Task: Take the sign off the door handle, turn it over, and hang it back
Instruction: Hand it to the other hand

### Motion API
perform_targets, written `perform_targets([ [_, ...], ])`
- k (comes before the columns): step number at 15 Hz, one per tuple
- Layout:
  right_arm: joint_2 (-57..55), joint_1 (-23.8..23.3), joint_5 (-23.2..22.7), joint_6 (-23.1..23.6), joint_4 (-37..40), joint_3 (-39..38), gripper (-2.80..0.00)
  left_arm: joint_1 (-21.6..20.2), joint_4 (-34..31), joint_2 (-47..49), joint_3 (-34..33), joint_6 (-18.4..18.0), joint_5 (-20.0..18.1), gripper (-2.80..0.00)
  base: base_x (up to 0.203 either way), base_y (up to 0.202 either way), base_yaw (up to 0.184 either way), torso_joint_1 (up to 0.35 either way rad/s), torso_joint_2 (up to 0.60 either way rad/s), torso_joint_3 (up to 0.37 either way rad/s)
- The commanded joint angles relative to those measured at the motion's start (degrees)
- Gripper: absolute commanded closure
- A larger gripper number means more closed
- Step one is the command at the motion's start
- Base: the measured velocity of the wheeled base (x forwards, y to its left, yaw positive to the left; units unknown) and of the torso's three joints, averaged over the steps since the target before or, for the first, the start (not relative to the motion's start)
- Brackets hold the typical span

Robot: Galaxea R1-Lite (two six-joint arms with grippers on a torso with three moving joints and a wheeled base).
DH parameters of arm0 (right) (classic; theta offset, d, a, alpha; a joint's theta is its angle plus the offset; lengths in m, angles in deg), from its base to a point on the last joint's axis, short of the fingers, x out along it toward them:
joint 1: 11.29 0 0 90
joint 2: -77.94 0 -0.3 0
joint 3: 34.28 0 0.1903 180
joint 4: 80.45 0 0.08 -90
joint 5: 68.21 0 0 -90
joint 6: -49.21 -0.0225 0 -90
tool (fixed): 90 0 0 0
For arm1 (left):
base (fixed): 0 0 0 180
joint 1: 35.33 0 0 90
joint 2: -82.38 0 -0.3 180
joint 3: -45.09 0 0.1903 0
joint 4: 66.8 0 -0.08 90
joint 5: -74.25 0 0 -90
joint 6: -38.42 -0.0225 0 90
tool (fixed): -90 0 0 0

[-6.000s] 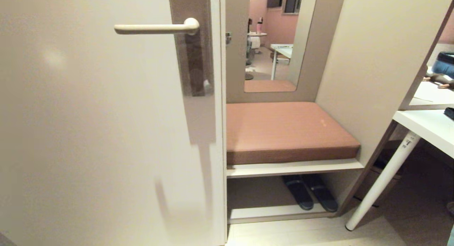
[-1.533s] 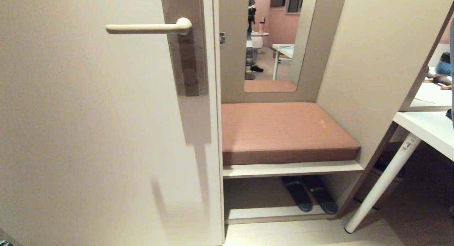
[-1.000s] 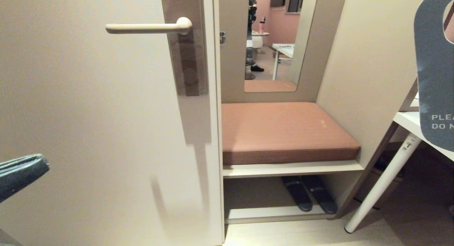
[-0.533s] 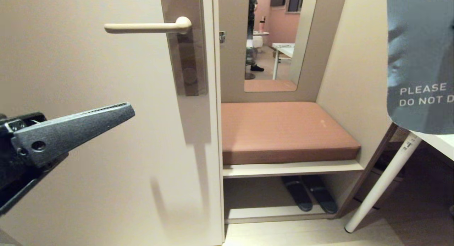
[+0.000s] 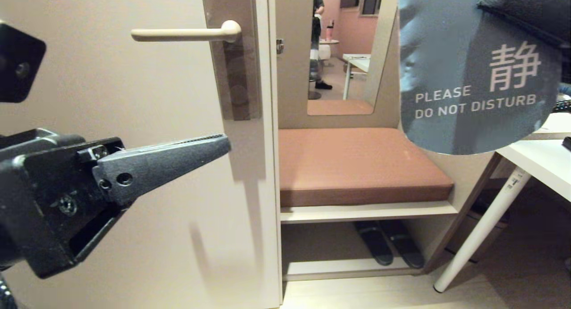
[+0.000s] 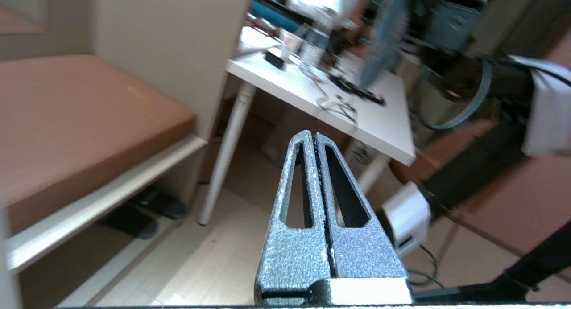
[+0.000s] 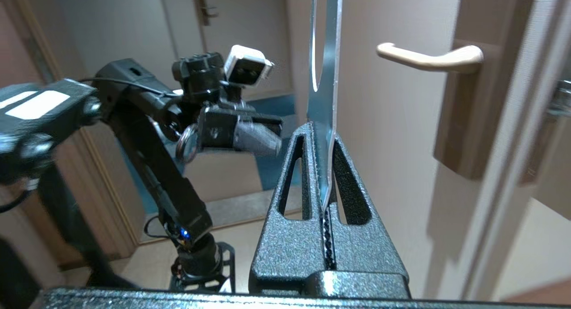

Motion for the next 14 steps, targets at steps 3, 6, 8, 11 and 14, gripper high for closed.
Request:
perform_targets([
  [3,-4.6,1.1,-0.3,-0.1,-4.7,-1.8,0.0,2.6,5.0,5.9,0.2,-0.1,-3.6,-2.7,0.0,0.0,0.0,0.0,0.0,0.0],
  [6,-5.0,2.5,-0.3,-0.3,-6.6,-4.4,0.0,2.9,5.3,7.5,0.3,-0.5,-3.7,-2.8,0.0,0.0,0.0,0.0,0.0,0.0],
  [8,-5.3,4.1,-0.3,-0.3,-6.6,-4.5,0.0,3.3,6.0,8.3,0.4,-1.0,-3.7,-2.8,0.0,0.0,0.0,0.0,0.0,0.0],
  [11,-6.8,5.6,-0.2,-0.4,-9.5,-4.4,0.0,3.7,7.9,9.5,0.0,-1.1,-3.8,-2.8,0.0,0.0,0.0,0.0,0.0,0.0],
  [14,-7.7,7.6,0.3,-0.9,-11.5,-4.5,0.0,4.4,8.0,10.0,0.0,-1.3,-3.7,-2.8,0.0,0.0,0.0,0.0,0.0,0.0],
])
